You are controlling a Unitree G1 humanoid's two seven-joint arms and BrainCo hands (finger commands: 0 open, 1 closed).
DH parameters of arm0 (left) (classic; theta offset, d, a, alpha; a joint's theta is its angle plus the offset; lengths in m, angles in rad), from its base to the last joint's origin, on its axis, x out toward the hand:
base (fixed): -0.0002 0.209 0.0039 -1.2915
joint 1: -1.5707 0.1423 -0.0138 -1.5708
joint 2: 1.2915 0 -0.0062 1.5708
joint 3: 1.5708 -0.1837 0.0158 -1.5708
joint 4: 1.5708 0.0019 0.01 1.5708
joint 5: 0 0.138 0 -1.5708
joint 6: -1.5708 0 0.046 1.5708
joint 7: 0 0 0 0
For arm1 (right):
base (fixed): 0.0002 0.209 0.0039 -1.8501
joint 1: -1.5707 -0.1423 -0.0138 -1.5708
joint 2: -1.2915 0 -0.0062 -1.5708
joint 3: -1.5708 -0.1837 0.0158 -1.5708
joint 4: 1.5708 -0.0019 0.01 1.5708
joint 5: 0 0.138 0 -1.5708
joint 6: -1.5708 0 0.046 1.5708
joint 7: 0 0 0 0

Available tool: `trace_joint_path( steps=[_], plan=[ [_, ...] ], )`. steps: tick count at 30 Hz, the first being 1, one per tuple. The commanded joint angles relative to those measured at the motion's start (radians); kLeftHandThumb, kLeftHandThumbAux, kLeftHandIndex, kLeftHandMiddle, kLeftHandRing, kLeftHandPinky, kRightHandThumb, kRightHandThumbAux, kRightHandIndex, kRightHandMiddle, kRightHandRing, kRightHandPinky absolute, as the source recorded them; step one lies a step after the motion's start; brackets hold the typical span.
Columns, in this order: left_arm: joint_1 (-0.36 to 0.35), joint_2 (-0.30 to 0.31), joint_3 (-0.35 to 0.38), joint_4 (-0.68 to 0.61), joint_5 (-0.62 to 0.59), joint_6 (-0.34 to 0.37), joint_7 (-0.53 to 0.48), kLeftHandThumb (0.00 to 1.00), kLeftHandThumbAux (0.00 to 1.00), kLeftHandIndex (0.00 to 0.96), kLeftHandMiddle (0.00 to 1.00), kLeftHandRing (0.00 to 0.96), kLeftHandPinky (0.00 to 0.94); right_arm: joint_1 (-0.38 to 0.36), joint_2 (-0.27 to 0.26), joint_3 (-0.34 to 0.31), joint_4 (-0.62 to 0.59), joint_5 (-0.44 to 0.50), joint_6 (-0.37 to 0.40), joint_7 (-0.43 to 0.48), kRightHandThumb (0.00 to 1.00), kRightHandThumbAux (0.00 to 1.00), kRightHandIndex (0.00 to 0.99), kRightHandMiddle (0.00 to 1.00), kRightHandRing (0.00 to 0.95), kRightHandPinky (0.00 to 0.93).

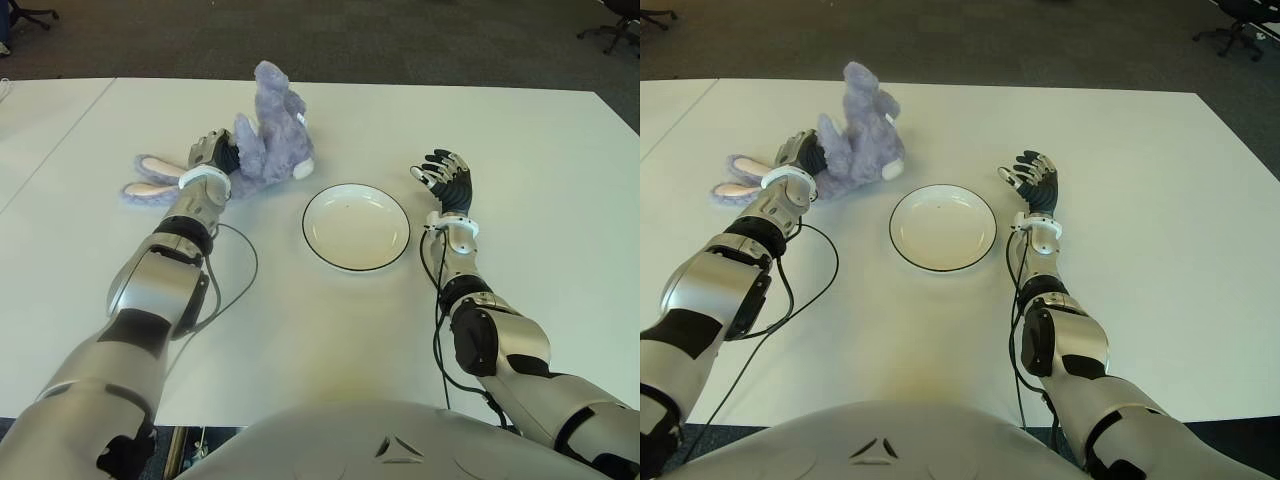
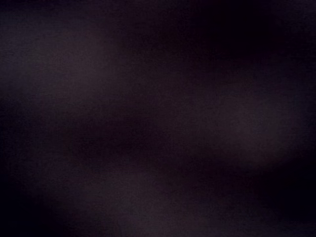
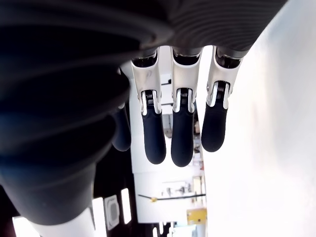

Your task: Put the doll into the plate.

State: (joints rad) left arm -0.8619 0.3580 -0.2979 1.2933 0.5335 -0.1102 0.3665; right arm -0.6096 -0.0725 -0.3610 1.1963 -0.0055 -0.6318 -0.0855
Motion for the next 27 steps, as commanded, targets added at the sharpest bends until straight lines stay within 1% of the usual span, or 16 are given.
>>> trace_joint_path(
  steps=[1, 6, 11, 12, 18, 25, 27],
  plan=[
    [-0.031, -0.022, -0.043, -0.005, 0.047, 0.018, 0.081, 0.857, 0.635, 0.721, 0.818, 0.812, 0.816, 0.26, 0.058, 0.002, 0.153, 0.005, 0.138, -0.026, 0.03, 0.858, 0.292, 0.346, 0.355, 0.324],
    [-0.047, -0.024, -0.068, -0.021, 0.071, 0.006, 0.111, 0.838, 0.631, 0.723, 0.816, 0.808, 0.797, 0.259, 0.057, 0.011, 0.154, 0.002, 0.138, -0.034, 0.018, 0.851, 0.292, 0.35, 0.354, 0.324],
    [-0.077, -0.022, -0.094, -0.048, 0.101, 0.01, 0.124, 0.82, 0.63, 0.72, 0.811, 0.804, 0.784, 0.261, 0.058, 0.015, 0.154, 0.003, 0.135, -0.035, 0.008, 0.854, 0.294, 0.351, 0.355, 0.329],
    [-0.082, -0.021, -0.099, -0.055, 0.107, 0.011, 0.126, 0.813, 0.629, 0.717, 0.807, 0.801, 0.779, 0.261, 0.058, 0.014, 0.154, 0.005, 0.135, -0.034, 0.025, 0.858, 0.295, 0.348, 0.362, 0.349],
    [-0.106, -0.008, -0.122, -0.096, 0.138, 0.017, 0.131, 0.81, 0.631, 0.713, 0.805, 0.801, 0.783, 0.26, 0.059, 0.012, 0.155, 0.014, 0.135, -0.024, 0.041, 0.857, 0.29, 0.347, 0.367, 0.364],
    [-0.122, 0.02, -0.142, -0.154, 0.171, -0.006, 0.144, 0.82, 0.632, 0.714, 0.809, 0.804, 0.781, 0.26, 0.062, 0.009, 0.154, 0.021, 0.126, -0.013, 0.063, 0.848, 0.289, 0.352, 0.376, 0.375],
    [-0.125, 0.027, -0.148, -0.175, 0.181, -0.009, 0.143, 0.834, 0.633, 0.717, 0.815, 0.811, 0.8, 0.26, 0.064, 0.005, 0.154, 0.026, 0.123, -0.008, 0.081, 0.841, 0.294, 0.356, 0.38, 0.376]
  ],
)
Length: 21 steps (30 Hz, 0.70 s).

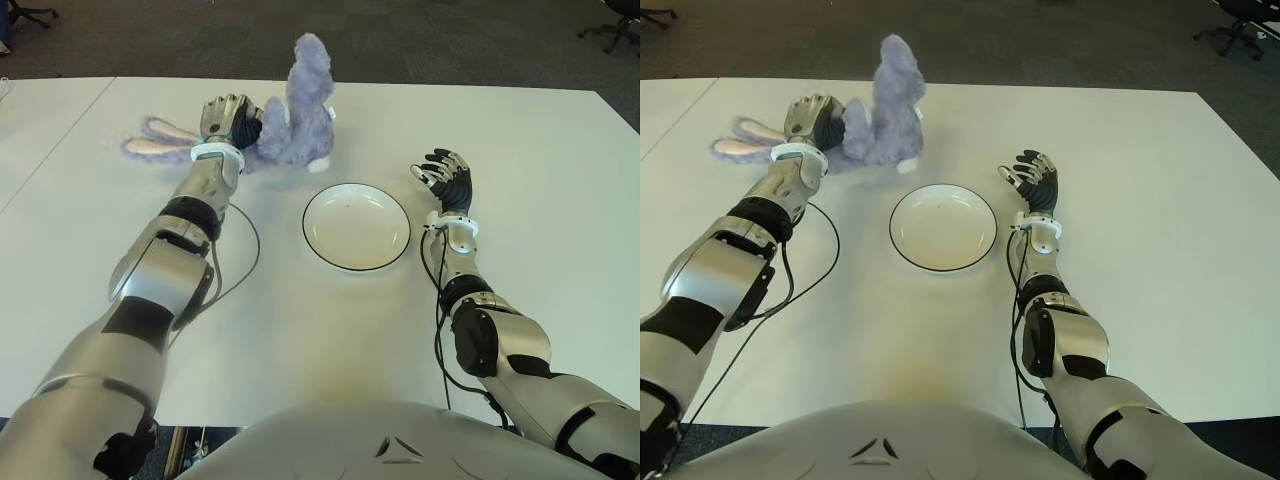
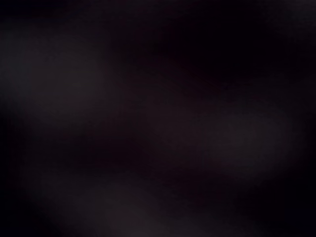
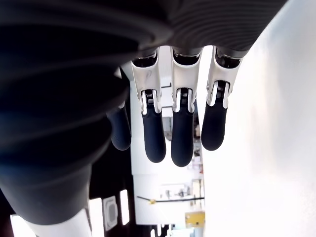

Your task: Put the doll into the plate.

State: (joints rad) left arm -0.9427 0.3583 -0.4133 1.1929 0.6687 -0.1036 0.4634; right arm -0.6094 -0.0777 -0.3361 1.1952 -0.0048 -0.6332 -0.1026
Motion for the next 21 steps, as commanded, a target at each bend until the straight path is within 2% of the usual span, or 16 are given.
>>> trace_joint_path(
  steps=[1, 4, 6, 18, 21],
  plan=[
    [-0.045, 0.029, -0.034, -0.082, 0.05, -0.016, 0.046, 0.836, 0.633, 0.718, 0.816, 0.812, 0.802, 0.259, 0.07, -0.021, 0.155, 0.027, 0.124, 0.011, 0.081, 0.84, 0.294, 0.356, 0.379, 0.371],
    [-0.042, 0.033, -0.041, -0.115, 0.066, -0.012, 0.05, 0.86, 0.637, 0.724, 0.825, 0.823, 0.829, 0.259, 0.07, -0.021, 0.155, 0.028, 0.124, 0.015, 0.08, 0.836, 0.297, 0.351, 0.367, 0.34],
    [-0.032, 0.037, -0.04, -0.154, 0.073, -0.008, 0.047, 0.862, 0.634, 0.721, 0.823, 0.819, 0.796, 0.259, 0.071, -0.018, 0.154, 0.026, 0.124, 0.014, 0.079, 0.839, 0.299, 0.348, 0.359, 0.335],
    [0.034, 0.067, -0.02, -0.374, 0.087, 0.033, -0.006, 0.839, 0.624, 0.695, 0.801, 0.798, 0.745, 0.26, 0.069, -0.007, 0.155, 0.016, 0.133, 0.003, 0.052, 0.847, 0.292, 0.346, 0.355, 0.337],
    [0.044, 0.073, -0.018, -0.412, 0.091, 0.042, -0.014, 0.836, 0.62, 0.688, 0.798, 0.798, 0.774, 0.259, 0.07, -0.002, 0.155, 0.011, 0.135, -0.006, 0.031, 0.844, 0.288, 0.345, 0.352, 0.33]
  ],
)
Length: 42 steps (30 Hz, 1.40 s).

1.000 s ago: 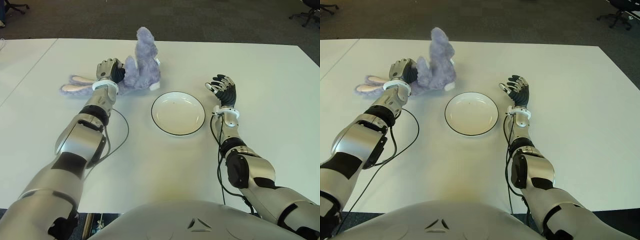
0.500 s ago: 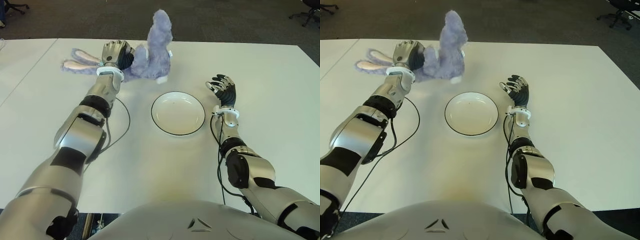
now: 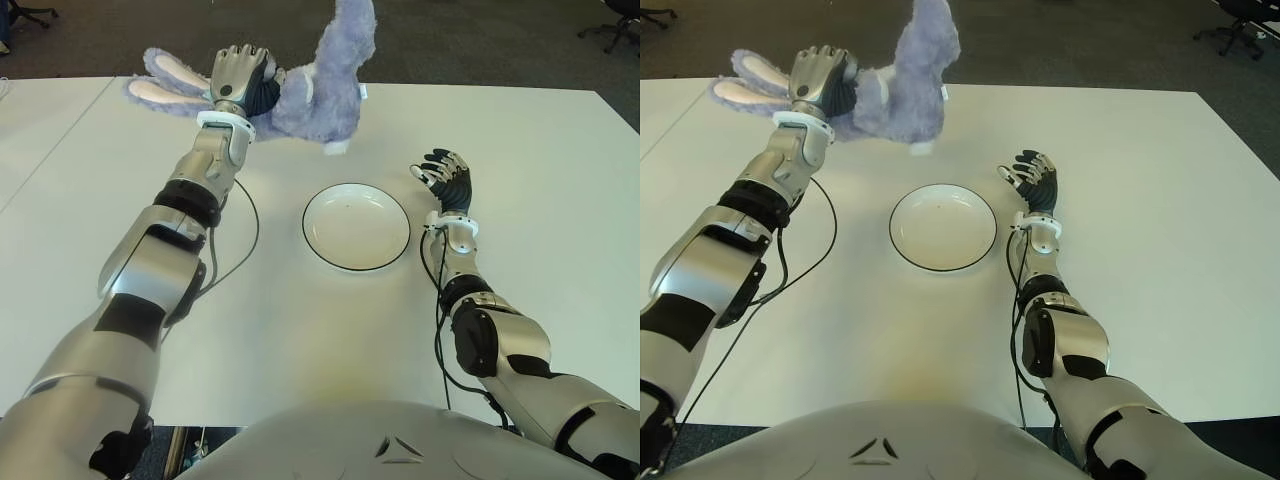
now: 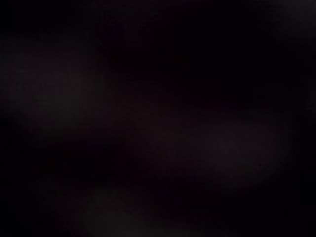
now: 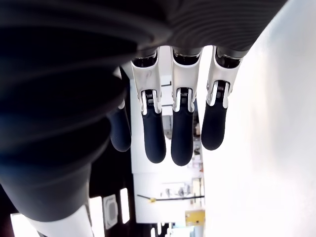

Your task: Put the doll into the plate.

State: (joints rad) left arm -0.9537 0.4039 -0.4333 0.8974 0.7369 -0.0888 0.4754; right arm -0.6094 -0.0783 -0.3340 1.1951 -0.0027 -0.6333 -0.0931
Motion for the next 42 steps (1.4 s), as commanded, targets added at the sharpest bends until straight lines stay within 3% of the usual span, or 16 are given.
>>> trace_joint_path(
  steps=[1, 11, 17, 26, 29, 42],
  plan=[
    [0.057, 0.029, 0.002, -0.127, 0.025, 0.028, -0.026, 0.836, 0.62, 0.688, 0.798, 0.798, 0.777, 0.259, 0.071, -0.004, 0.155, 0.008, 0.134, -0.017, 0.029, 0.844, 0.288, 0.345, 0.352, 0.331],
    [0.082, 0.043, 0.001, -0.223, 0.036, 0.03, -0.039, 0.838, 0.622, 0.682, 0.8, 0.802, 0.78, 0.259, 0.068, 0.001, 0.155, 0.005, 0.131, -0.015, 0.017, 0.837, 0.289, 0.351, 0.364, 0.352],
    [0.107, 0.04, -0.002, -0.293, 0.049, 0.045, -0.049, 0.872, 0.627, 0.69, 0.819, 0.822, 0.839, 0.258, 0.071, 0.0, 0.155, 0.006, 0.132, -0.016, 0.027, 0.846, 0.293, 0.353, 0.365, 0.324],
    [0.195, 0.034, -0.001, -0.473, 0.052, 0.089, -0.128, 0.881, 0.634, 0.688, 0.821, 0.824, 0.839, 0.259, 0.072, -0.002, 0.156, 0.007, 0.136, -0.026, 0.033, 0.839, 0.297, 0.357, 0.369, 0.364],
    [0.228, 0.028, -0.009, -0.516, 0.052, 0.093, -0.153, 0.882, 0.641, 0.682, 0.818, 0.822, 0.833, 0.259, 0.071, 0.002, 0.156, 0.004, 0.135, -0.026, 0.027, 0.84, 0.295, 0.355, 0.361, 0.318],
    [0.285, -0.006, -0.037, -0.532, 0.066, 0.072, -0.174, 0.885, 0.647, 0.686, 0.824, 0.829, 0.858, 0.261, 0.076, -0.005, 0.155, 0.013, 0.125, -0.006, 0.036, 0.855, 0.299, 0.353, 0.363, 0.343]
  ],
)
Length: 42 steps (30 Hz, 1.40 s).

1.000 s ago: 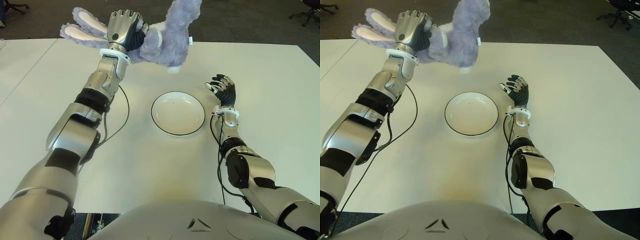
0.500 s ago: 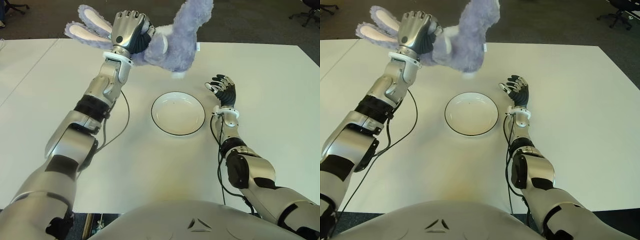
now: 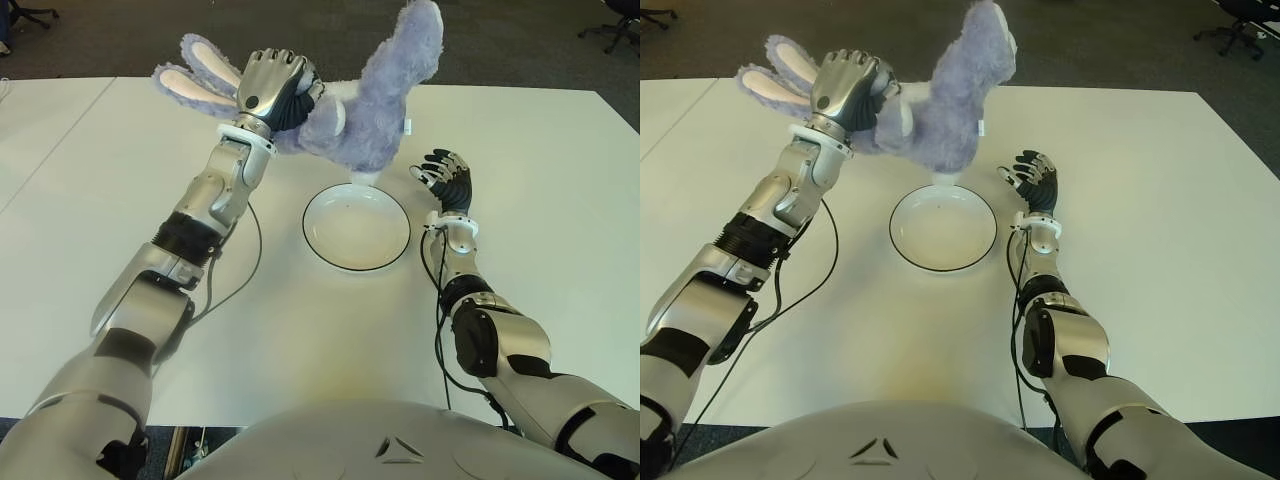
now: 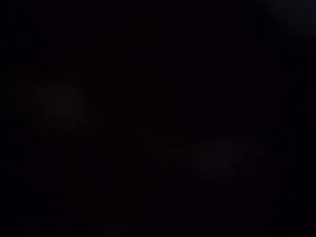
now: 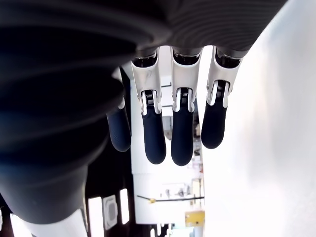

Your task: Put the doll into the plate.

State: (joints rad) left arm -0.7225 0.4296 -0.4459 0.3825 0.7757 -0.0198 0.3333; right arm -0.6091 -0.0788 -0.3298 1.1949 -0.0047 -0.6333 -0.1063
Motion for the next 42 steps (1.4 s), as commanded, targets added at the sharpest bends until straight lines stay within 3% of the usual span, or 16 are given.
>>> trace_joint_path(
  steps=[1, 10, 25, 33, 37, 42],
  plan=[
    [0.056, -0.036, -0.027, -0.017, 0.029, 0.003, -0.03, 0.887, 0.645, 0.69, 0.827, 0.833, 0.865, 0.26, 0.077, -0.01, 0.155, 0.017, 0.124, 0.008, 0.034, 0.856, 0.297, 0.353, 0.366, 0.361],
    [0.087, -0.098, -0.056, -0.004, 0.023, -0.016, -0.04, 0.893, 0.639, 0.691, 0.824, 0.828, 0.846, 0.262, 0.076, -0.014, 0.155, 0.019, 0.125, 0.007, 0.024, 0.855, 0.292, 0.354, 0.368, 0.357],
    [0.126, -0.134, -0.075, -0.016, 0.015, -0.016, -0.126, 0.892, 0.658, 0.708, 0.842, 0.846, 0.868, 0.264, 0.088, -0.016, 0.155, 0.023, 0.119, 0.013, 0.036, 0.844, 0.29, 0.348, 0.357, 0.328],
    [0.157, -0.172, -0.078, 0.02, 0.003, -0.032, -0.101, 0.85, 0.659, 0.692, 0.825, 0.827, 0.832, 0.265, 0.091, -0.016, 0.154, 0.023, 0.116, 0.011, 0.017, 0.835, 0.291, 0.356, 0.366, 0.348],
    [0.176, -0.215, -0.076, 0.032, -0.016, -0.036, -0.086, 0.859, 0.657, 0.687, 0.82, 0.821, 0.828, 0.264, 0.091, -0.014, 0.155, 0.021, 0.118, 0.013, 0.02, 0.849, 0.295, 0.359, 0.373, 0.358],
    [0.202, -0.261, -0.076, 0.013, -0.029, -0.032, -0.087, 0.877, 0.653, 0.683, 0.817, 0.818, 0.827, 0.263, 0.09, -0.009, 0.155, 0.016, 0.124, 0.01, 0.02, 0.857, 0.291, 0.35, 0.36, 0.305]
  ],
)
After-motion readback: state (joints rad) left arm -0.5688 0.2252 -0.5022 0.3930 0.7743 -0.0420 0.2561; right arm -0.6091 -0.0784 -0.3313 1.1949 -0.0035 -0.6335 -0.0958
